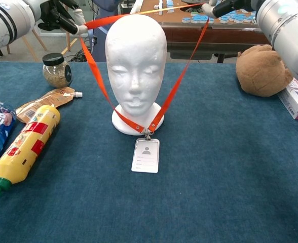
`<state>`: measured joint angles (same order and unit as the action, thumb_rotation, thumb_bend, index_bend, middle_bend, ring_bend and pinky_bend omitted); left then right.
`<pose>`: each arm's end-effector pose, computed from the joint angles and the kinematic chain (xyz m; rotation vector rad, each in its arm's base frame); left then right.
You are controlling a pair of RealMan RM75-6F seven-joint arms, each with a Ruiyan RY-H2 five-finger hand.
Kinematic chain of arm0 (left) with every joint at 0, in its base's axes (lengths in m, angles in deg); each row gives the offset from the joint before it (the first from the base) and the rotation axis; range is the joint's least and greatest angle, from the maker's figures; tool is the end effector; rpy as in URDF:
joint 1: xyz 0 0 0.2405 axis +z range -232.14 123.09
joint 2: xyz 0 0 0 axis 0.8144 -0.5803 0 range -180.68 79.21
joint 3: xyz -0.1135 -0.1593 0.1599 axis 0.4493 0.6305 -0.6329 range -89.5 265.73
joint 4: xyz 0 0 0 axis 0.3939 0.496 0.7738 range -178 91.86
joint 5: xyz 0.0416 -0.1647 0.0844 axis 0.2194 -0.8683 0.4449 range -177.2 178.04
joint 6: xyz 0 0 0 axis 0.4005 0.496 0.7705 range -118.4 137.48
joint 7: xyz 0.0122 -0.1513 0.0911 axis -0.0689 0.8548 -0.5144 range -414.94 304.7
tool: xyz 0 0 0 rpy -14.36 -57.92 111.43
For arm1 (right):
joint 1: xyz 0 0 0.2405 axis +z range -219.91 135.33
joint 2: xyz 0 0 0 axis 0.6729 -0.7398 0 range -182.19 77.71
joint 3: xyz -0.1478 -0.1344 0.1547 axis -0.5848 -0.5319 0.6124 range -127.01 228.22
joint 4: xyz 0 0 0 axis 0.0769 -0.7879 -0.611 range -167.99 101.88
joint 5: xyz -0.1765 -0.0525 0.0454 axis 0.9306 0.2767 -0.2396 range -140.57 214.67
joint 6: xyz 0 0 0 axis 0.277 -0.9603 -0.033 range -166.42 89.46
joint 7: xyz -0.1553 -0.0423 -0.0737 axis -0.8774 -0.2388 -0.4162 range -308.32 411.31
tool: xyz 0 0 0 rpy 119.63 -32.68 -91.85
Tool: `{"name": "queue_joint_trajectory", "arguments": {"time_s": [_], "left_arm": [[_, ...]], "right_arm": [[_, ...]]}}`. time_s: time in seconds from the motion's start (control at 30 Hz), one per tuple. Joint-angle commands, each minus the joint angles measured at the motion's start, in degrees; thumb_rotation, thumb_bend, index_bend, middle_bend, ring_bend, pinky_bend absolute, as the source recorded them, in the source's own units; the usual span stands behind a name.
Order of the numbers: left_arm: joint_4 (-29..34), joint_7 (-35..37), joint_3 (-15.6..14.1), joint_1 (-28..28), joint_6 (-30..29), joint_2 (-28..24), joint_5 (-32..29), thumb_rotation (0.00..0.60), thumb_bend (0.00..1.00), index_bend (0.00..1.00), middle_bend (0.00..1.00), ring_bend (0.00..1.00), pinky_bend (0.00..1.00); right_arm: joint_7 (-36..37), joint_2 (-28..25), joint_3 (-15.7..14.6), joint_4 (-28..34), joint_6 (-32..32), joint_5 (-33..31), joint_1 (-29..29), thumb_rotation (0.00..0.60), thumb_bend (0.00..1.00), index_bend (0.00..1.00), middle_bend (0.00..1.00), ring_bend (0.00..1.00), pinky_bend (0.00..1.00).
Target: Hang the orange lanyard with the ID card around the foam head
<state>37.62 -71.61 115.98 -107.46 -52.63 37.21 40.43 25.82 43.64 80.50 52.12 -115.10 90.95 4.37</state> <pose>-0.0898 0.4598 0.0821 -1.3022 -1.1486 -1.2304 -0.0782 -0.4193 0.0804 1.2181 -0.9304 1.3042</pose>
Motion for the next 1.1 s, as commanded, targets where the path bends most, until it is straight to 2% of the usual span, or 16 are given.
{"name": "queue_joint_trajectory", "arguments": {"time_s": [0.03, 0.1, 0.17, 0.27, 0.33, 0.43, 0.53, 0.7, 0.8, 0.9, 0.93, 1.1], "left_arm": [[-0.37, -0.44, -0.37, -0.35, 0.98, 0.05, -0.48, 0.6, 0.35, 0.53, 0.87, 0.88, 0.97], [0.05, -0.62, -0.57, -0.43, 2.32, -0.38, -1.33, 0.6, 0.35, 0.44, 0.8, 0.8, 0.97], [0.45, -1.22, -0.78, -0.59, 3.63, -1.07, -2.54, 0.6, 0.34, 0.3, 0.64, 0.63, 0.94], [0.75, -2.15, -1.07, -0.91, 5.09, -1.86, -4.36, 0.6, 0.28, 0.11, 0.39, 0.4, 0.79], [0.35, -1.67, -1.07, -0.9, 5.35, -2.03, -4.47, 0.6, 0.25, 0.01, 0.22, 0.26, 0.66], [-0.29, -0.89, -1.25, -0.68, 5.89, -2.47, -4.26, 0.6, 0.2, 0.0, 0.08, 0.11, 0.49], [-0.3, 0.16, -1.37, -0.28, 6.77, -3.29, -4.38, 0.6, 0.19, 0.0, 0.03, 0.05, 0.4], [-0.12, 0.8, -2.2, 0.05, 8.49, -4.57, -4.39, 0.595, 0.18, 0.0, 0.0, 0.0, 0.29], [-0.78, 0.98, -2.2, -0.15, 8.44, -4.7, -4.63, 0.527, 0.14, 0.0, 0.0, 0.0, 0.19], [-1.52, 1.86, -1.77, -0.3, 8.16, -4.54, -4.75, 0.396, 0.11, 0.0, 0.0, 0.0, 0.13], [-1.78, 1.99, -1.7, -0.35, 8.04, -4.5, -4.8, 0.369, 0.11, 0.0, 0.0, 0.0, 0.13], [-3.23, 2.83, -1.4, -0.59, 8.18, -4.5, -4.96, 0.346, 0.09, 0.0, 0.0, 0.0, 0.09]], "right_arm": [[-0.21, -0.37, 0.01, 0.22, 1.16, -1.18, 0.09, 0.6, 0.41, 0.58, 1.0, 1.0, 1.0], [-0.49, -1.18, -0.19, 1.25, 2.57, -2.39, -0.02, 0.6, 0.4, 0.43, 1.0, 1.0, 1.0], [-1.32, -2.09, -0.34, 2.55, 3.9, -4.04, -0.06, 0.6, 0.35, 0.23, 1.0, 1.0, 1.0], [-2.71, -3.22, -0.4, 4.14, 5.29, -6.5, 0.07, 0.6, 0.26, 0.05, 1.0, 1.0, 1.0], [-3.06, -3.92, -0.25, 5.29, 6.28, -8.47, 0.09, 0.6, 0.21, 0.01, 1.0, 1.0, 1.0], [-3.78, -4.67, -0.55, 5.72, 6.54, -9.39, 0.24, 0.6, 0.19, 0.0, 1.0, 1.0, 1.0], [-3.45, -5.13, -0.8, 6.13, 6.61, -9.67, 0.31, 0.6, 0.19, 0.0, 1.0, 1.0, 1.0], [-2.89, -4.99, -0.77, 5.09, 6.36, -10.01, 0.87, 0.6, 0.19, 0.0, 1.0, 1.0, 1.0], [-3.4, -4.63, -0.24, 4.24, 6.13, -11.16, 1.69, 0.6, 0.18, 0.0, 1.0, 1.0, 1.0], [-3.67, -4.49, 0.91, 3.93, 6.21, -12.88, 2.63, 0.6, 0.13, 0.0, 1.0, 1.0, 1.0], [-3.59, -4.48, 1.36, 3.84, 6.26, -13.4, 2.91, 0.6, 0.12, 0.0, 1.0, 1.0, 1.0], [-4.26, -4.75, 2.92, 3.25, 6.64, -15.95, 4.58, 0.6, 0.05, 0.0, 1.0, 1.0, 1.0]]}}
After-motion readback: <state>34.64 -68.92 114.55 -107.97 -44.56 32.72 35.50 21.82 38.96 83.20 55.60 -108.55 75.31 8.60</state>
